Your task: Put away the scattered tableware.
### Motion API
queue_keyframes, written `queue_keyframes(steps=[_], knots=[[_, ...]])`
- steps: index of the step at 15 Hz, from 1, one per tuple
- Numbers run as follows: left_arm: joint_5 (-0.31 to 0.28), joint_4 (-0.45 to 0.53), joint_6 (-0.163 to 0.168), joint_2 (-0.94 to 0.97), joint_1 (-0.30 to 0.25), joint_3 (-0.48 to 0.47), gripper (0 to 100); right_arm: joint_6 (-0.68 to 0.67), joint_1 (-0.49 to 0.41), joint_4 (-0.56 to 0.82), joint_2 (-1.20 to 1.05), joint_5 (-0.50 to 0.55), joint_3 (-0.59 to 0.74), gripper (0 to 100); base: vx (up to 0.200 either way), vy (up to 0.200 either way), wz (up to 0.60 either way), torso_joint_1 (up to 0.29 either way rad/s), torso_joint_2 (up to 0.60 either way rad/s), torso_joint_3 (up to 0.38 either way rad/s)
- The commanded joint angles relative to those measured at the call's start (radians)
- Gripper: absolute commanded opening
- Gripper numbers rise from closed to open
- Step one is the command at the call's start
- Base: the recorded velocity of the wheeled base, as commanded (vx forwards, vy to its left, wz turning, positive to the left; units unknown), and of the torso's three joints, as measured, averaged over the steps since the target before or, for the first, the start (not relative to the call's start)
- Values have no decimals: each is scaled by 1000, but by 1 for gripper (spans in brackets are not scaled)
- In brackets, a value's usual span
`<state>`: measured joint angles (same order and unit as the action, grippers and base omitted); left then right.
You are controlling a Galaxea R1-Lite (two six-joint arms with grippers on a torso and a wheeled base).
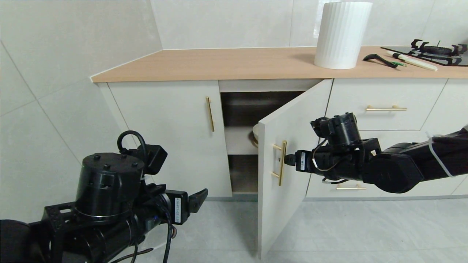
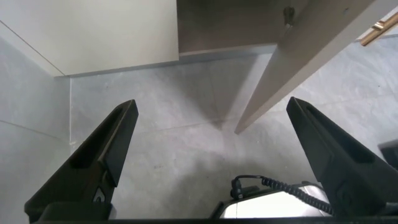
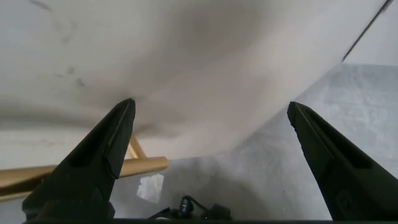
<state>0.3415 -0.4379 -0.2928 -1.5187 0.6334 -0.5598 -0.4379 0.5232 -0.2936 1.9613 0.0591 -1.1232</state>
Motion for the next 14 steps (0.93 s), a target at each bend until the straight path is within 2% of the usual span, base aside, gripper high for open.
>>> queue_keyframes(steps=[1, 2, 3, 4, 10, 14], knots=[[1, 1, 0, -1, 2, 1, 100, -1, 4, -1, 18, 2, -1, 100, 0, 0, 0, 0, 0, 0], [1, 2, 7, -1, 2, 6, 100, -1, 6, -1, 22, 2, -1, 100, 0, 0, 0, 0, 0, 0], [1, -1, 32, 0, 2, 18, 100, -2, 9, -2, 30, 2, -1, 100, 200, 0, 0, 7, -2, -2], [1, -1, 38, 0, 2, 20, 100, -4, 11, -13, 42, 4, -3, 100, 200, 0, 0, 7, 7, 2], [1, -1, 38, 6, 2, 20, 100, -30, 21, -110, 91, 54, -6, 100, 200, 0, 0, -1, 3, 2], [1, -1, 38, 6, 2, 18, 100, -96, 21, -196, 120, 70, -26, 100, 0, 0, 0, 0, 0, 0]])
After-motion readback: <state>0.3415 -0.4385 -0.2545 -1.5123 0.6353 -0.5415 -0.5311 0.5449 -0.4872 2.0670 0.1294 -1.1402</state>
